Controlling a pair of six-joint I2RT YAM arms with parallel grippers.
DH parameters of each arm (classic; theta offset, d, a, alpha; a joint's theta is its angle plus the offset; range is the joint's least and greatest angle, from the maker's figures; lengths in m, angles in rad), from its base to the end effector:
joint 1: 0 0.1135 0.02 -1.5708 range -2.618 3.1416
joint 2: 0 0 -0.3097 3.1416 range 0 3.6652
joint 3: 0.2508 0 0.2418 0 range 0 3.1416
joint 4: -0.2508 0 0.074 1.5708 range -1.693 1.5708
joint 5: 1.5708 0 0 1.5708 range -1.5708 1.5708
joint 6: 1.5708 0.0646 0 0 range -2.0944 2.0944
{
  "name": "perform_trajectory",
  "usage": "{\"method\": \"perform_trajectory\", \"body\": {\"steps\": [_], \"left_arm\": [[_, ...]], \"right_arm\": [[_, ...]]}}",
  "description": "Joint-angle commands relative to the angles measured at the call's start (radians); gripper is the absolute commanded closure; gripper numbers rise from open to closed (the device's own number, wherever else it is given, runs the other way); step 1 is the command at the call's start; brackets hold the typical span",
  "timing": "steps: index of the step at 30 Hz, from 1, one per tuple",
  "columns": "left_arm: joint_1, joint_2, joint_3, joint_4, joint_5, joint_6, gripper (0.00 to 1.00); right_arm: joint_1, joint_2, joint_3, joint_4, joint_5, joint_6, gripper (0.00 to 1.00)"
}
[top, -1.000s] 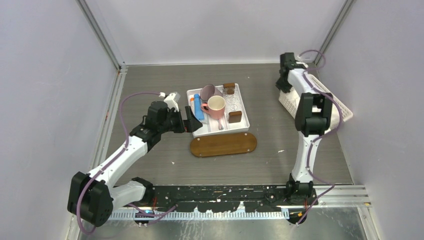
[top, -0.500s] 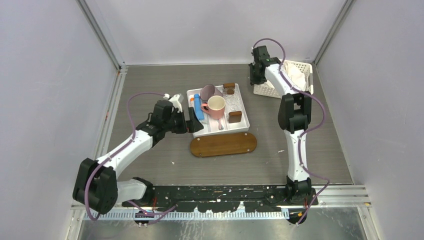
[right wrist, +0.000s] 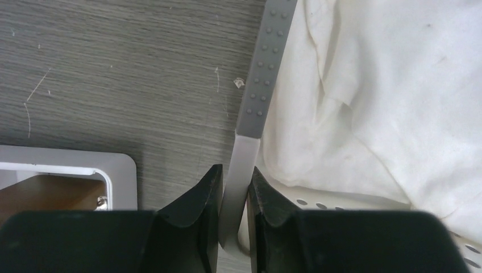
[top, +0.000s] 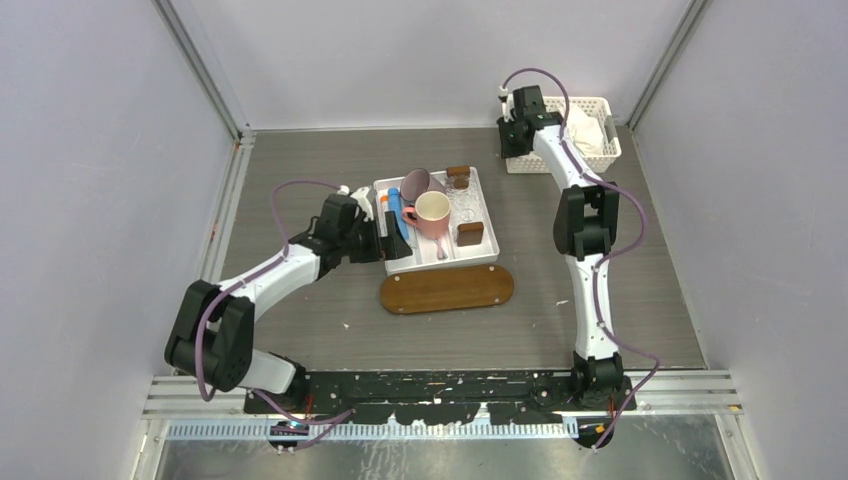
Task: Prepare toiletry sets of a toothbrush and toothpaste on the tray
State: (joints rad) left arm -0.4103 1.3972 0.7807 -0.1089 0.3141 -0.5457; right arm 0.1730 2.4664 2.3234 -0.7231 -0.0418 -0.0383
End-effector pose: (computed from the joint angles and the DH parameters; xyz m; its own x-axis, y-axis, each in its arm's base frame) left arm 0.2613 -0.1354 0.2422 -0.8269 -0.1786 -0.5332 0.1897 0.8040 -0.5636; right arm 0.5826 0.1045 0.2275 -0.7423 -0.1685 -0.6485 -0.2272 0.9738 0.0070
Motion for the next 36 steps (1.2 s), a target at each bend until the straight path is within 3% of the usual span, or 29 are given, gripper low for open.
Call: {"method": "perform_trajectory", "body": {"steps": [1,2,4,5,7,9,10,16,20,26,30,31,33,34,36], "left_arm": [[-0.001,0.036,0.070,0.039,0.003,0.012,0.00],[-0.001,0.046,0.080,0.032,0.003,0.017,0.00],[-0.001,0.059,0.092,0.026,0.003,0.021,0.00],[-0.001,0.061,0.095,0.027,0.003,0.020,0.00],[-0.001,0.062,0.096,0.031,-0.003,0.016,0.00],[-0.001,0.058,0.099,0.029,-0.012,0.015,0.00],[-0.001,0.053,0.102,0.026,-0.019,0.014,0.00],[-0.001,0.011,0.196,-0.089,-0.119,0.063,0.00],[-0.001,-0.061,0.248,-0.160,-0.194,0.085,0.00],[0.001,-0.161,0.236,-0.241,-0.289,0.113,0.01],[0.001,-0.237,0.170,-0.277,-0.305,0.098,0.16],[0.001,-0.259,0.145,-0.275,-0.305,0.087,0.21],[0.001,-0.286,0.100,-0.274,-0.306,0.068,0.40],[0.001,-0.292,0.082,-0.277,-0.306,0.057,0.50],[0.001,-0.291,0.054,-0.278,-0.307,0.032,0.75]], "right_arm": [[0.029,0.018,0.055,0.128,-0.074,-0.068,0.99],[0.032,0.019,0.052,0.133,-0.060,-0.077,0.97],[0.038,0.024,0.042,0.143,-0.005,-0.087,0.80],[0.037,0.027,0.040,0.141,0.030,-0.087,0.51],[0.037,0.016,0.017,0.153,0.099,-0.074,0.16],[0.036,-0.021,-0.040,0.189,0.135,-0.058,0.02],[0.038,-0.057,-0.077,0.216,0.147,-0.043,0.01],[0.041,-0.250,-0.250,0.317,0.194,0.107,0.00],[0.074,-0.461,-0.438,0.368,0.253,0.205,0.00],[0.166,-0.725,-0.688,0.280,0.250,0.342,0.00],[0.263,-0.858,-0.937,0.275,0.239,0.418,0.03],[0.283,-0.888,-1.000,0.287,0.235,0.439,0.10],[0.305,-0.920,-1.095,0.318,0.195,0.464,0.40],[0.310,-0.930,-1.132,0.332,0.190,0.476,0.49],[0.315,-0.943,-1.181,0.323,0.222,0.487,0.72]]}}
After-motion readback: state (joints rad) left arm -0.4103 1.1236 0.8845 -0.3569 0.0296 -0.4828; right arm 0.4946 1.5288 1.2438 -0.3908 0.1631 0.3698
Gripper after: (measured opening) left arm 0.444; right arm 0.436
